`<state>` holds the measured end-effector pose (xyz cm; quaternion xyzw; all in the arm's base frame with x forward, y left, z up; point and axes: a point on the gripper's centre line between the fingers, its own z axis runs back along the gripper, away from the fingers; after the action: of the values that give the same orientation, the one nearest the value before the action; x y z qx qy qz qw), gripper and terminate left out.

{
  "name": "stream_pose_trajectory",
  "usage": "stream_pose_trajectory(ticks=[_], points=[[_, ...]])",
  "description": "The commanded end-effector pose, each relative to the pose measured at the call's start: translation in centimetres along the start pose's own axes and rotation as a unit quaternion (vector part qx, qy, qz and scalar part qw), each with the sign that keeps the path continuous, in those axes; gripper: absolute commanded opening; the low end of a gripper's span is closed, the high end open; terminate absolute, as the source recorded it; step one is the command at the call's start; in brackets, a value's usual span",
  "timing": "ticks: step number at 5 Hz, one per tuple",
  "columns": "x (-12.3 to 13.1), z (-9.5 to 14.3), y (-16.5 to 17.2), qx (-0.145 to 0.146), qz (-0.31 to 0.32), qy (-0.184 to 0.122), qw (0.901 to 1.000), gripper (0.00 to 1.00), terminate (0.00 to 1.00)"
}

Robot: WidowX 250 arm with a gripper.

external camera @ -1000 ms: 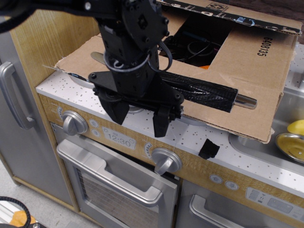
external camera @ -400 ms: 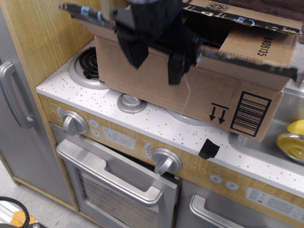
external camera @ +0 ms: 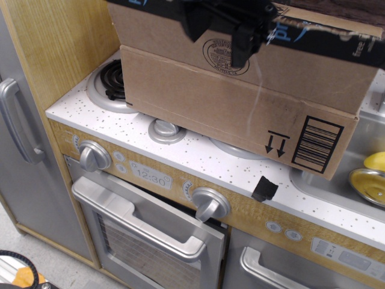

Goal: Close large4fbox flaps

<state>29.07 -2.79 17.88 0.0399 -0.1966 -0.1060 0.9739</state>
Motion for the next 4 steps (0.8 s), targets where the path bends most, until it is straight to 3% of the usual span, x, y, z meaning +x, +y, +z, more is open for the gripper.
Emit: stream_pose_trajectory(ticks=[1, 2, 3, 4], points=[[3.4, -1.7, 1.1, -0.045, -0.031, -0.052, 0.9972, 1.0, 0.0], [5.0, -3.6, 1.6, -0.078, -0.045, -0.055, 0.9944, 1.0, 0.0], [4.9, -6.7, 2.0, -0.11, -0.046, -0.076, 0.9899, 1.0, 0.0], [5.1, -8.7, 2.2, -0.131, -0.038, -0.069, 0.9882, 1.0, 0.0]])
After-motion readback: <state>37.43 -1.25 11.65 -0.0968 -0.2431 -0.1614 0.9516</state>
